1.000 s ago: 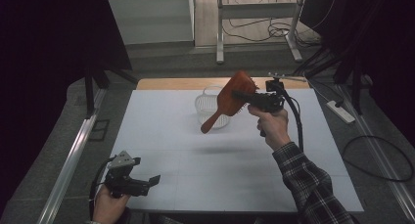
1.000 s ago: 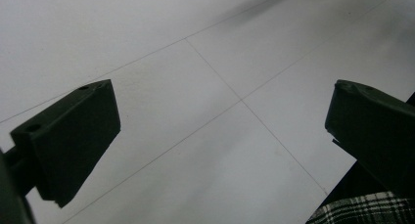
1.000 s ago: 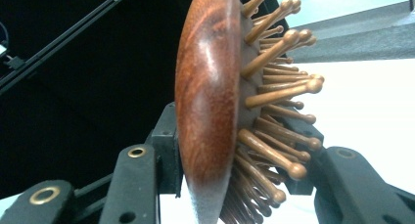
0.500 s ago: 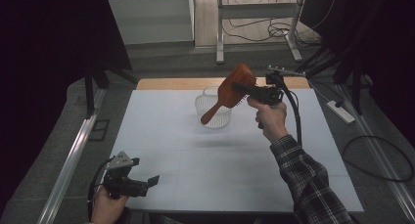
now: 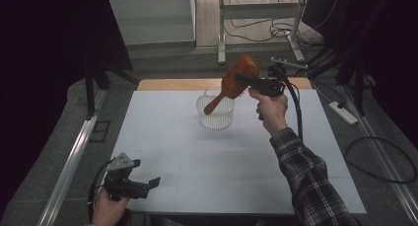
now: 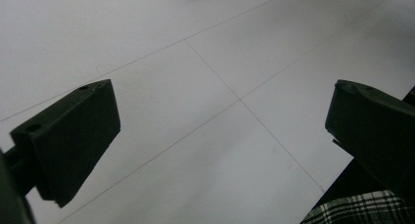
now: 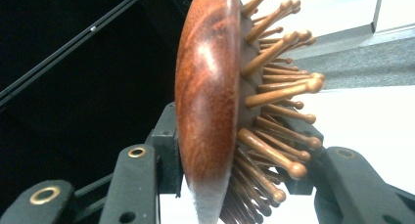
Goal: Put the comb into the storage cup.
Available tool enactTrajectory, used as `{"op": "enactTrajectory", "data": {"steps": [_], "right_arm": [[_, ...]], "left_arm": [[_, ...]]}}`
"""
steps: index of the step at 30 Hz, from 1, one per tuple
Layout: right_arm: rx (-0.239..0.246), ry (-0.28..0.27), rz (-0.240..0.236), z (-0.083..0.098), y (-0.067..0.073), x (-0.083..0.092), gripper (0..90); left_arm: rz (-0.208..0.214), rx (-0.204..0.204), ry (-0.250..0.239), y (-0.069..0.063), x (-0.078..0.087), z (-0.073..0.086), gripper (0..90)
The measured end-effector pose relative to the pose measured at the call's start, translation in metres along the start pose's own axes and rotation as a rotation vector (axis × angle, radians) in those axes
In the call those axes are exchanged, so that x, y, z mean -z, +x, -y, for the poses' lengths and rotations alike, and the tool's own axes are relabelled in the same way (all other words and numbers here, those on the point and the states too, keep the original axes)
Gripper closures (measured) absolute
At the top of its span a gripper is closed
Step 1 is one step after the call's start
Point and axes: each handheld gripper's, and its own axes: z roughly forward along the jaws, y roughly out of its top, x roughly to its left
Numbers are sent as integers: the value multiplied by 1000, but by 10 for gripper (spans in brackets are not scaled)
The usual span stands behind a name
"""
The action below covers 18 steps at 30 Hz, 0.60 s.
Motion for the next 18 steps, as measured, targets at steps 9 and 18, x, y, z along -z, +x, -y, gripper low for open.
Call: {"op": "enactTrajectory", "data": {"steps": [9, 18], "right_arm": [[-2, -8, 39, -5, -7, -8, 524], [17, 14, 79, 3, -10, -21, 524]], "left_arm": [[-2, 0, 4, 0, 0, 0, 0], [-2, 0, 4, 0, 0, 0, 0]]}}
